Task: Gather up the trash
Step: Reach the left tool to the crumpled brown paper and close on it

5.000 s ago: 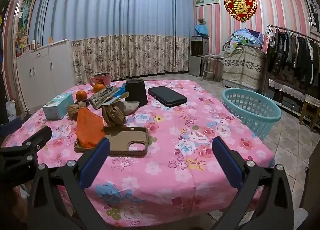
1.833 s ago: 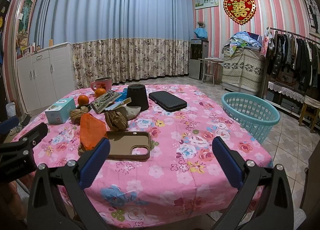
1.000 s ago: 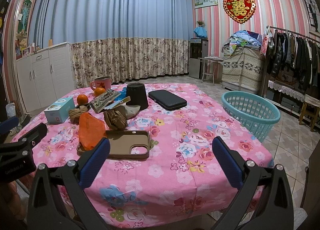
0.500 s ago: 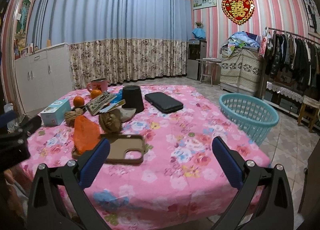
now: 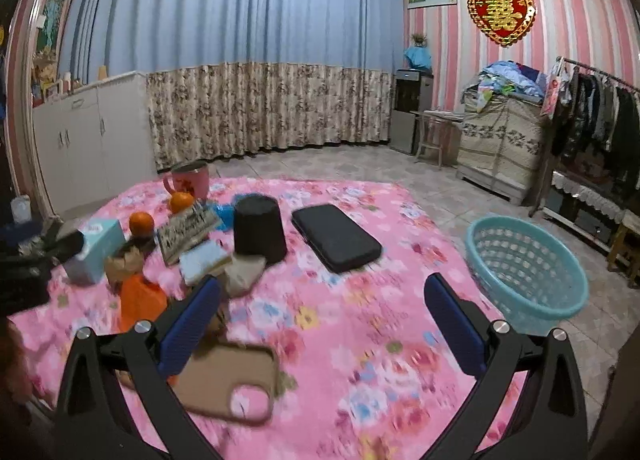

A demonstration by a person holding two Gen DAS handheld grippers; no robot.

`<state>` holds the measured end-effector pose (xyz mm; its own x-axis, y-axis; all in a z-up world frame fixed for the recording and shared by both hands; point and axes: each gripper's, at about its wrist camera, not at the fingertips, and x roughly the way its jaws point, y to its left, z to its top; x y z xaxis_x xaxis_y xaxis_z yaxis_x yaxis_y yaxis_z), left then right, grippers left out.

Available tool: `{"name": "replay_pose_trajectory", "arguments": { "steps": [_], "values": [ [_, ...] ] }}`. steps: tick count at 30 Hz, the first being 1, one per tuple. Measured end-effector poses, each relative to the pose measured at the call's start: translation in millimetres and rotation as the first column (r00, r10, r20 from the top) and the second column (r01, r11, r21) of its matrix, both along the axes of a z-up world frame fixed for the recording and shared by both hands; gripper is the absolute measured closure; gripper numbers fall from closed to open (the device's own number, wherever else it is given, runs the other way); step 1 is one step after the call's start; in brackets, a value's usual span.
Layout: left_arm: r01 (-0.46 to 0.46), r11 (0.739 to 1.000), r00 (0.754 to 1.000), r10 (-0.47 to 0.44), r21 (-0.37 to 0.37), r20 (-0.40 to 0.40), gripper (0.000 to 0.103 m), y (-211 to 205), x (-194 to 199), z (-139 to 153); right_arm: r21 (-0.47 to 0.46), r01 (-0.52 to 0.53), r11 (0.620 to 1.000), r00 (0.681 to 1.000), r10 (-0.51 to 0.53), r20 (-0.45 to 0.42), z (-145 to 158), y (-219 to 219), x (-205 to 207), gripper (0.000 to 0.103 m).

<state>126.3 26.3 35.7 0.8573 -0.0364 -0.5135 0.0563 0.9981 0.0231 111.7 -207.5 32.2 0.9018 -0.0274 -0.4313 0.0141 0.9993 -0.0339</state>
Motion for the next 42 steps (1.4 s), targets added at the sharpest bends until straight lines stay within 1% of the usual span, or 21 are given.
{"name": "replay_pose_trajectory", "arguments": {
  "steps": [3,5,7,9,10,12,14,16,18,19,20,24,29,30,32,36,40,42],
  "values": [
    [0.002,1.0,0.999,-0.001,0.018,-0.044,0.005,1,20,-14,-0.06,0.024,0.998,1.0,-0.025,-0.005,-3,6,13,0.004],
    [-0.007,1.0,0.997,0.008,0.013,-0.075,0.005,3,28,-23,-0.062,0.044,0.997,0.999,-0.044,-0.007,-9,4,15,0.004],
    [-0.019,1.0,0.994,0.019,0.004,-0.106,0.005,4,38,-31,-0.019,0.054,0.998,0.998,-0.055,-0.024,-15,-3,19,0.004],
    [-0.03,1.0,0.991,0.029,0.0,-0.128,0.008,7,48,-37,0.033,0.062,0.998,0.997,-0.061,-0.044,-18,-12,24,0.003],
    [-0.04,0.999,0.989,0.04,0.002,-0.144,0.01,8,55,-41,0.039,0.066,0.997,0.997,-0.065,-0.046,-19,-13,26,0.003],
    [-0.044,0.999,0.984,0.042,-0.003,-0.172,0.016,10,67,-47,0.023,0.079,0.997,0.996,-0.078,-0.046,-22,-14,30,0.003],
    [-0.046,0.999,0.975,0.042,-0.017,-0.219,0.024,11,78,-55,0.008,0.084,0.996,0.995,-0.083,-0.061,-25,-13,34,0.004],
    [-0.049,0.998,0.964,0.036,-0.042,-0.264,0.03,13,85,-62,0.019,0.077,0.997,0.994,-0.075,-0.083,-28,-13,38,0.003],
    [-0.054,0.998,0.956,0.039,-0.043,-0.291,0.036,14,89,-66,0.031,0.065,0.997,0.993,-0.062,-0.101,-32,-12,40,0.003],
    [-0.053,0.998,0.952,0.038,-0.041,-0.304,0.045,14,92,-69,0.03,0.062,0.998,0.992,-0.058,-0.108,-32,-12,39,0.003],
    [-0.048,0.998,0.947,0.03,-0.047,-0.32,0.051,15,94,-72,0.027,0.058,0.998,0.992,-0.055,-0.114,-34,-11,39,0.003],
    [-0.038,0.997,0.948,0.013,-0.073,-0.317,0.052,18,93,-70,0.031,0.037,0.999,0.991,-0.033,-0.128,-36,-4,35,0.004],
    [-0.024,0.999,0.97,0.018,-0.024,-0.244,0.052,14,77,-52,0.006,-0.019,1.0,0.994,0.02,-0.11,-36,17,27,0.004],
    [-0.022,1.0,0.974,0.02,-0.006,-0.225,0.052,13,70,-48,0.003,-0.027,1.0,0.993,0.027,-0.112,-36,20,26,0.004],
    [-0.021,1.0,0.977,0.022,0.006,-0.213,0.052,14,63,-44,-0.001,-0.048,0.999,0.99,0.048,-0.13,-41,28,26,0.004],
    [-0.019,1.0,0.974,0.016,-0.011,-0.225,0.052,24,57,-42,0.007,-0.091,0.996,0.983,0.09,-0.162,-49,44,25,0.004],
    [-0.025,0.999,0.967,0.018,-0.024,-0.256,0.052,31,54,-46,-0.029,-0.117,0.993,0.977,0.11,-0.181,-55,60,24,0.004],
    [-0.024,1.0,0.964,0.019,-0.015,-0.265,0.052,32,52,-48,-0.023,-0.123,0.992,0.973,0.116,-0.199,-59,64,29,0.004]
  ]
}}
